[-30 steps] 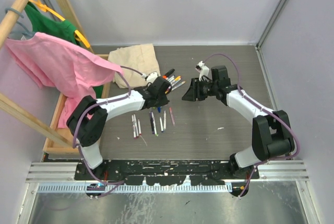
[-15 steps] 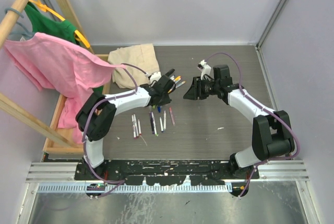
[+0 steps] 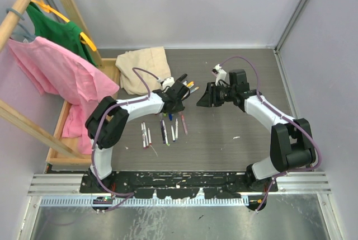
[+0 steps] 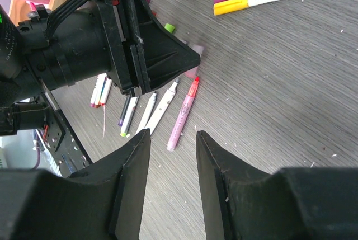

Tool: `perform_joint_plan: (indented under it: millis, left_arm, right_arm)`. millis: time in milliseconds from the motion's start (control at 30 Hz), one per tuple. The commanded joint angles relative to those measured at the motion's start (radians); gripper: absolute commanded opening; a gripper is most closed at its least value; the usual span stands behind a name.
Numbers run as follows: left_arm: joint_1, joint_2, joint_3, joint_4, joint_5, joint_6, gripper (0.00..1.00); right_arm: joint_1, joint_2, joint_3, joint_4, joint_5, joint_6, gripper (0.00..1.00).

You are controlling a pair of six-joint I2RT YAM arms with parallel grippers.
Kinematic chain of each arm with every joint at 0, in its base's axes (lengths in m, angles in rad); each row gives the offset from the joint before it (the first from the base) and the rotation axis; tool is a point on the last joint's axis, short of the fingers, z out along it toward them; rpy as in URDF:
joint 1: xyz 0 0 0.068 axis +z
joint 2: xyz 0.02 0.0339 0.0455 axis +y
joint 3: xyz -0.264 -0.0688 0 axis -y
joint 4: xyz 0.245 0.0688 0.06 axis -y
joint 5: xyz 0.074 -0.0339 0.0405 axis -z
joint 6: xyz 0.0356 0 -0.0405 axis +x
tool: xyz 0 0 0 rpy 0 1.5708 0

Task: Open the pen caps
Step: Place the pen cap at the center of the board.

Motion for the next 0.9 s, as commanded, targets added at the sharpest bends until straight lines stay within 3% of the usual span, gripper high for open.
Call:
perform_joint_plan:
  millis: [0,500,867]
  left_arm:
    - [-0.004,0.004,0.036,0.000,-0.010,0.016,0.28]
    - [-0.004,-0.100,0.006,0.021,0.009,0.060,0.31]
    - [-0.002,-0.381,-0.234,0.155,0.099,0.189,0.35]
  right_arm:
    - [-0.005,-0.023,0.045,0.016,-0.023,-0.001,0.44]
    - [-0.009,-0.013,0.054,0.001,-0.064,-0.035,0.45]
    - [-0.009,-0.025,0.087,-0.078,-0.176,-0.261,0.46]
